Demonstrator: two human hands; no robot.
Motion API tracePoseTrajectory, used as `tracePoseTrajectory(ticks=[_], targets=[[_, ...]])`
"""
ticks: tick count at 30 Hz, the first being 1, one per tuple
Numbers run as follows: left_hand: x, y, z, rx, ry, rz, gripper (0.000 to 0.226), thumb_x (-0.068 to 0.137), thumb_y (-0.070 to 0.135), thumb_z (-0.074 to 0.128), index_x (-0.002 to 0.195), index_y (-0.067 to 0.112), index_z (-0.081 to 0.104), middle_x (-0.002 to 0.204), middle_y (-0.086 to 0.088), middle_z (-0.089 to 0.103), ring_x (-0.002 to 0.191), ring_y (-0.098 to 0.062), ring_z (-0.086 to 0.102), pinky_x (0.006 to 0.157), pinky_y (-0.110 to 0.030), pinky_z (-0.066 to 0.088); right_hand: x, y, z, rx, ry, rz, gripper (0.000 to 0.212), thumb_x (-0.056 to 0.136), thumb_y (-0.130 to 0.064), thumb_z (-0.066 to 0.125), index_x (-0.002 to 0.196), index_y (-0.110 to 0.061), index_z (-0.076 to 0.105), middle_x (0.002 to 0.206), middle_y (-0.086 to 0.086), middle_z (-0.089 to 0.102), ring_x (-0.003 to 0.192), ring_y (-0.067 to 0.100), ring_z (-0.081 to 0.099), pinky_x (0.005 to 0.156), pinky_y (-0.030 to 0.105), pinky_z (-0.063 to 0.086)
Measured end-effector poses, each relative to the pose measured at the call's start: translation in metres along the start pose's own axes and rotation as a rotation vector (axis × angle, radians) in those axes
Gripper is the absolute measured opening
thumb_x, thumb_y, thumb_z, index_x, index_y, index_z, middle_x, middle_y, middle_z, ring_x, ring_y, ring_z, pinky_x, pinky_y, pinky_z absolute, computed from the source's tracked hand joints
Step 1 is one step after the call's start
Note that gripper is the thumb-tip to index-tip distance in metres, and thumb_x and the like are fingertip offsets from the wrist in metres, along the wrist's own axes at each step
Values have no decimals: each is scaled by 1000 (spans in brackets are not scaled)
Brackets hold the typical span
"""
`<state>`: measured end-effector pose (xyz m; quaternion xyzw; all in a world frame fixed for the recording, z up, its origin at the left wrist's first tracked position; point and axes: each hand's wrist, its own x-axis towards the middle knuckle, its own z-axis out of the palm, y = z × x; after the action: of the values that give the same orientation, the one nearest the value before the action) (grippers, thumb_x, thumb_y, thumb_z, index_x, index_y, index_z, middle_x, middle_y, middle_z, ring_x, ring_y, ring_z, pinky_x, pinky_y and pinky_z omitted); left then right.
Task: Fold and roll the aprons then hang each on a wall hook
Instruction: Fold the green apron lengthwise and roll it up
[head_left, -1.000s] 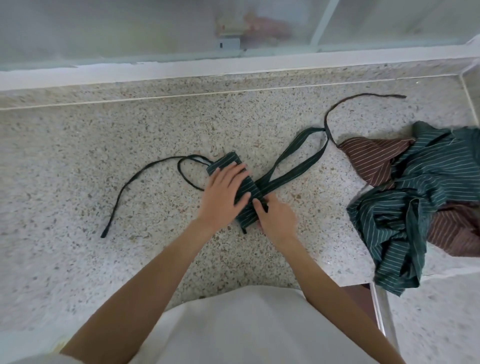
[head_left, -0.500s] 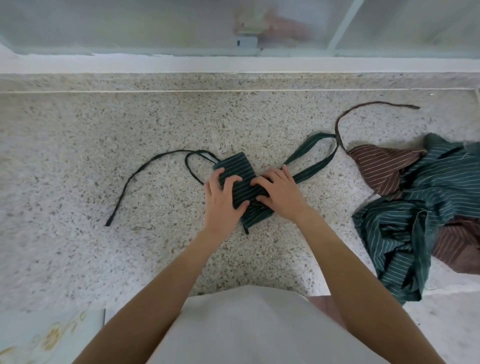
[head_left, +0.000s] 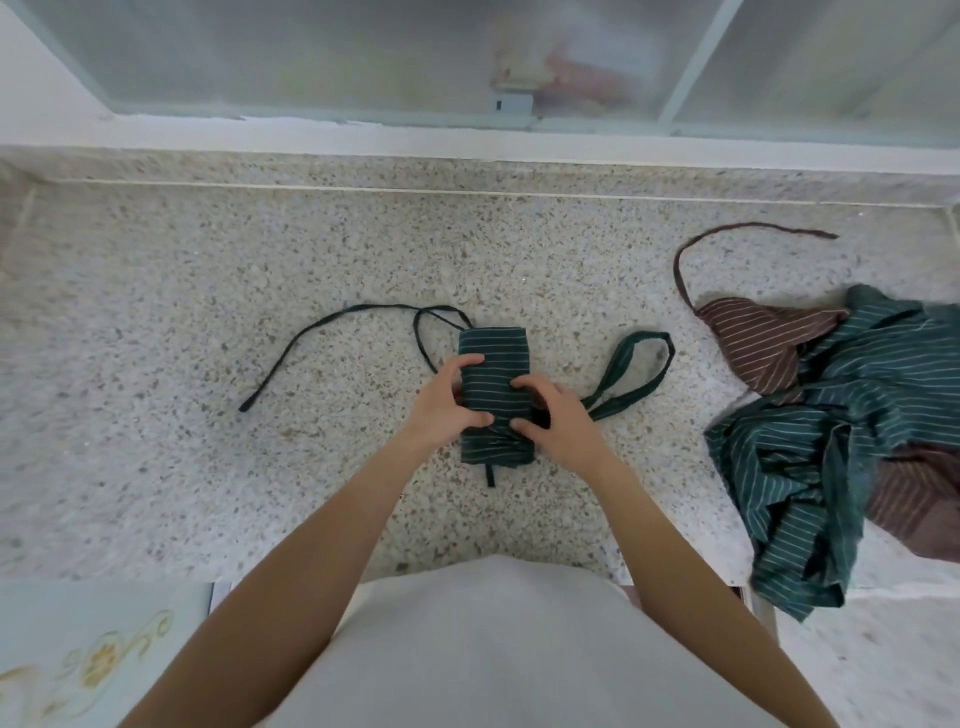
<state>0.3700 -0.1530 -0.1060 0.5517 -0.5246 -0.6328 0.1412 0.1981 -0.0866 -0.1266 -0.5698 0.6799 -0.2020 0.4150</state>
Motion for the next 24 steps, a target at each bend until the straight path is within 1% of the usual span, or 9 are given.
tracePoseTrajectory(ticks=[3,5,7,9,12,15,18,20,24], targets=[[-12,1,-2,-69,24,43,66,70,-8,73,121,27,49,111,-7,62,101,-17,61,84,-29,53,-9,-8,-3,351,-41,-16,61,81,-6,71,128,-28,40,123,-1,52,110,13,53,93,22,46],[-18,-1,-3,14,51,105,68,70,-3,75,125,24,47,113,-4,60,107,-21,58,84,-26,51,-13,-14,-4,383,-33,-36,70,79,0,71,134,-25,36,124,-4,52,107,10,54,90,16,44],[-22,-8,-2,302,95,198,81,68,8,80,135,24,38,122,-4,55,113,-22,53,90,-31,47,-14,-16,-1,126,84,-79,78,76,-3,73,141,-23,35,128,-2,52,107,14,49,92,22,39],[-26,-15,1,625,163,270,90,67,22,81,142,24,31,125,-7,53,112,-24,50,92,-38,45,-14,-20,2,-240,245,-190,77,71,-8,78,139,-15,42,120,5,60,105,23,50,92,31,36],[-31,-19,6,796,288,305,73,70,31,78,134,25,43,116,-8,55,106,-25,48,84,-40,48,-18,-22,8,-560,440,-324,61,64,-14,83,119,-7,57,99,7,66,96,25,54,90,32,32],[-30,-29,6,915,373,516,53,66,33,78,112,19,58,120,-8,49,110,-26,45,87,-41,47,-30,-12,9,-654,537,-402,46,70,-23,79,109,-9,59,100,8,64,102,26,48,95,37,34],[-26,-39,4,979,269,751,44,64,30,76,101,14,59,126,-3,55,113,-24,53,94,-38,38,-42,4,5,-699,448,-475,52,76,-46,67,112,-12,52,132,13,51,129,29,36,109,48,25],[-23,-42,1,921,176,745,47,64,29,78,104,14,58,120,1,61,106,-21,59,98,-31,33,-44,14,3,-723,335,-519,61,77,-55,59,119,-13,46,144,8,42,139,24,26,113,52,18],[-16,-42,-3,785,-35,610,49,73,29,74,116,18,53,125,4,58,113,-17,53,98,-26,32,-33,22,1,-670,236,-409,75,67,-49,76,128,-17,47,127,0,56,124,18,40,111,46,22]])
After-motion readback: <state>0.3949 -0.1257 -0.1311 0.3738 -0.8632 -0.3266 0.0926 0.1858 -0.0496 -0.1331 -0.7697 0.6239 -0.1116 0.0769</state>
